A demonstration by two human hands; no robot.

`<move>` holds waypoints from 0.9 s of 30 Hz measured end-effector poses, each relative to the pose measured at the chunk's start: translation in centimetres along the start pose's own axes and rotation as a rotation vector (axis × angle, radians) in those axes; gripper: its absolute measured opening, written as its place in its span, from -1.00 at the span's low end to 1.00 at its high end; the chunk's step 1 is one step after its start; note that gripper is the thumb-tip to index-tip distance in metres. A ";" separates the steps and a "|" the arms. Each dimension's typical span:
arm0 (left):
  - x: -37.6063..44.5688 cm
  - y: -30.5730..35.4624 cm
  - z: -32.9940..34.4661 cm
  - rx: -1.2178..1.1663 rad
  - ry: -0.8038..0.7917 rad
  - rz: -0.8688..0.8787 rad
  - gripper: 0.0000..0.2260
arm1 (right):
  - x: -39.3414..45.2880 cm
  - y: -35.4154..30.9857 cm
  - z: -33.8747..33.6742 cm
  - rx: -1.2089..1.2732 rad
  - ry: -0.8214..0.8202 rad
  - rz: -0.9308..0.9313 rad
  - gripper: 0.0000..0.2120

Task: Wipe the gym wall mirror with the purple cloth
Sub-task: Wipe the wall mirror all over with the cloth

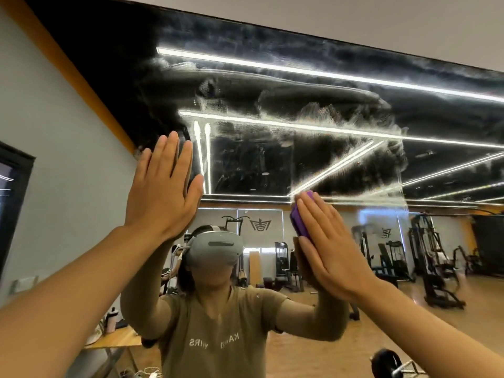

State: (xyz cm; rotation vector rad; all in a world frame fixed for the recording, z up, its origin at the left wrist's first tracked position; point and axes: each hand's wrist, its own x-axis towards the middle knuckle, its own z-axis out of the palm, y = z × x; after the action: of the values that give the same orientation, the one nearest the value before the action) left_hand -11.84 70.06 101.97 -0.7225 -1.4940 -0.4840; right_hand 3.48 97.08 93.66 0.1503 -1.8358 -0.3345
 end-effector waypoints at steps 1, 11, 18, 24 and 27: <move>0.0 0.0 0.1 0.002 0.007 0.002 -0.33 | 0.4 0.3 -0.1 -0.015 -0.010 -0.025 -0.42; -0.2 0.1 0.4 0.009 0.034 0.003 -0.37 | 16.9 3.3 -3.9 -0.064 0.052 0.122 -0.35; -0.3 0.0 -0.1 -0.012 0.009 0.022 -0.37 | 9.9 -1.2 -1.2 -0.038 0.008 -0.056 -0.40; -0.2 -0.2 -1.0 -0.047 -0.053 0.023 -0.29 | 2.6 -1.7 -0.4 -0.139 -0.154 -0.368 -0.45; -0.5 -0.6 -1.1 -0.044 -0.072 0.044 -0.29 | 5.0 -0.5 -1.2 -0.174 -0.203 -0.479 -0.45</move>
State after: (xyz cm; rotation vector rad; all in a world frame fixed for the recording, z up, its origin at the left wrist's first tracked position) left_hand -11.51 68.77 101.64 -0.8129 -1.5348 -0.4625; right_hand 3.17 95.08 98.45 0.4510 -1.9466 -0.8679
